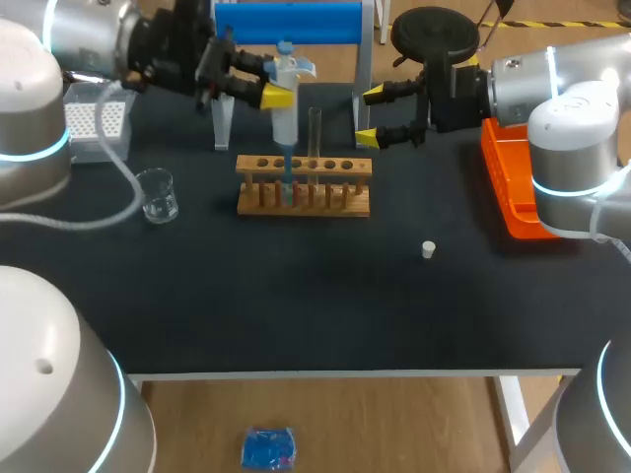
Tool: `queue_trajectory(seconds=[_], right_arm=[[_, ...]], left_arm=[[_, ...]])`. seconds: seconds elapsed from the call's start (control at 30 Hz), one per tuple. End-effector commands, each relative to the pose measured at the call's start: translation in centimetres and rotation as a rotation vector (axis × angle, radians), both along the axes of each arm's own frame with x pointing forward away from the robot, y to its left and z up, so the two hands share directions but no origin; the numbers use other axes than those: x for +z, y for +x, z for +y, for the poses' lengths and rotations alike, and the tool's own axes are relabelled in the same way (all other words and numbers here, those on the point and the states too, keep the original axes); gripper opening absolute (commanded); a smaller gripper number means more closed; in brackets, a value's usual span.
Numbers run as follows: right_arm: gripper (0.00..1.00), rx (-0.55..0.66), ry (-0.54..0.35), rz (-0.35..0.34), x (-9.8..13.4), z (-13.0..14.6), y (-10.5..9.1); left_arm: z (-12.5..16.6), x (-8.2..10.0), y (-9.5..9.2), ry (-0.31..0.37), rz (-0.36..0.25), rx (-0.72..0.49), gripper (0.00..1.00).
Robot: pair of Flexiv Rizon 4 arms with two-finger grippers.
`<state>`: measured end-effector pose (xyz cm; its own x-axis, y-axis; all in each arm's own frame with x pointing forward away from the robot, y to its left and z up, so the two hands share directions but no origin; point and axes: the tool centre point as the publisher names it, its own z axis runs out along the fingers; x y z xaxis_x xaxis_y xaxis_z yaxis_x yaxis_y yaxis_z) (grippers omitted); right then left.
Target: Invert the test tube, pick up the pipette, mount the tip to pipette, aspirate from beaker and dispense into the tube, eject the tip, return the pipette, and cap with the stopper.
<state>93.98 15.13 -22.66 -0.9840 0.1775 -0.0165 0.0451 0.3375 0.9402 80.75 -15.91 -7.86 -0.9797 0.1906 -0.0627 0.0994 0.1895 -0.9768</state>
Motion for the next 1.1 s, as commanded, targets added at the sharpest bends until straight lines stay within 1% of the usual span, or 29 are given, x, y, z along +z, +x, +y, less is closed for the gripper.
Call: queue_trajectory(seconds=[0.03,0.07,0.1,0.17,0.2,0.27,0.33,0.37,0.4,0.43,0.47,0.5,0.53,0.6,0.63,0.7,0.8,0.97,1.03,1.07,1.1], right_arm=[[1.0,-0.001,0.0,-0.001,0.0,0.0,0.0],[1.0,-0.001,0.0,-0.001,0.0,0.0,0.0],[1.0,-0.001,0.0,-0.001,0.0,0.0,0.0],[1.0,-0.001,0.0,-0.001,0.0,0.0,0.0],[1.0,-0.001,0.0,-0.001,0.0,0.0,0.0],[1.0,-0.001,0.0,-0.001,0.0,0.0,0.0],[1.0,-0.001,0.0,-0.001,0.0,0.0,0.0],[1.0,-0.001,0.0,-0.001,0.0,0.0,0.0],[1.0,-0.001,0.0,-0.001,0.0,0.0,0.0],[1.0,-0.001,0.0,-0.001,0.0,0.0,0.0],[1.0,-0.001,0.0,-0.001,0.0,0.0,0.0],[1.0,-0.001,0.0,-0.001,0.0,0.0,0.0],[1.0,-0.001,0.0,-0.001,0.0,0.0,0.0],[1.0,-0.001,0.0,-0.001,0.0,0.0,0.0],[1.0,-0.001,0.0,-0.001,0.0,0.0,0.0],[1.0,-0.001,0.0,-0.001,0.0,0.0,0.0],[1.0,-0.001,0.0,-0.001,0.0,0.0,0.0],[1.0,-0.001,0.0,-0.001,0.0,0.0,0.0],[1.0,-0.001,0.0,-0.001,0.0,0.0,0.0],[1.0,-0.001,0.0,-0.001,0.0,0.0,0.0],[1.0,-0.001,0.0,-0.001,0.0,0.0,0.0]], left_arm=[[-1.5,-1.1,1.1,-0.027,-0.006,-0.047,0.0],[-1.7,-1.3,1.2,-0.025,-0.007,-0.057,0.0],[-1.7,-1.5,1.3,-0.028,-0.003,-0.041,0.0],[-1.8,-2.1,1.8,0.004,0.028,-0.01,0.0],[-1.9,-2.4,2.0,0.006,0.042,0.007,0.0],[-2.0,-2.7,2.3,-0.013,0.044,0.031,0.0],[-2.0,-2.9,2.5,0.016,0.054,0.078,0.0],[-2.1,-3.0,2.5,-0.012,0.05,0.083,0.0],[-2.1,-3.0,2.5,-0.018,0.05,0.094,0.0],[-2.0,-3.1,2.6,-0.006,0.057,0.123,0.0],[-2.0,-3.2,2.6,-0.026,0.059,0.13,0.0],[-2.0,-3.2,2.6,-0.026,0.064,0.149,0.0],[-1.9,-3.4,2.6,-0.026,0.079,0.177,0.0],[-1.9,-3.7,2.6,-0.056,0.086,0.188,0.0],[-1.8,-3.9,2.6,-0.036,0.113,0.234,0.0],[-1.7,-4.0,2.7,-0.051,0.111,0.228,0.0],[-1.8,-4.0,2.5,-0.066,0.125,0.286,0.0],[-1.9,-4.1,2.3,-0.104,0.112,0.362,0.0],[-2.0,-4.2,2.4,-0.074,0.102,0.409,0.0],[-2.3,-4.3,2.5,-0.077,0.103,0.396,0.0],[-2.4,-4.3,2.5,-0.056,0.108,0.398,0.0]])
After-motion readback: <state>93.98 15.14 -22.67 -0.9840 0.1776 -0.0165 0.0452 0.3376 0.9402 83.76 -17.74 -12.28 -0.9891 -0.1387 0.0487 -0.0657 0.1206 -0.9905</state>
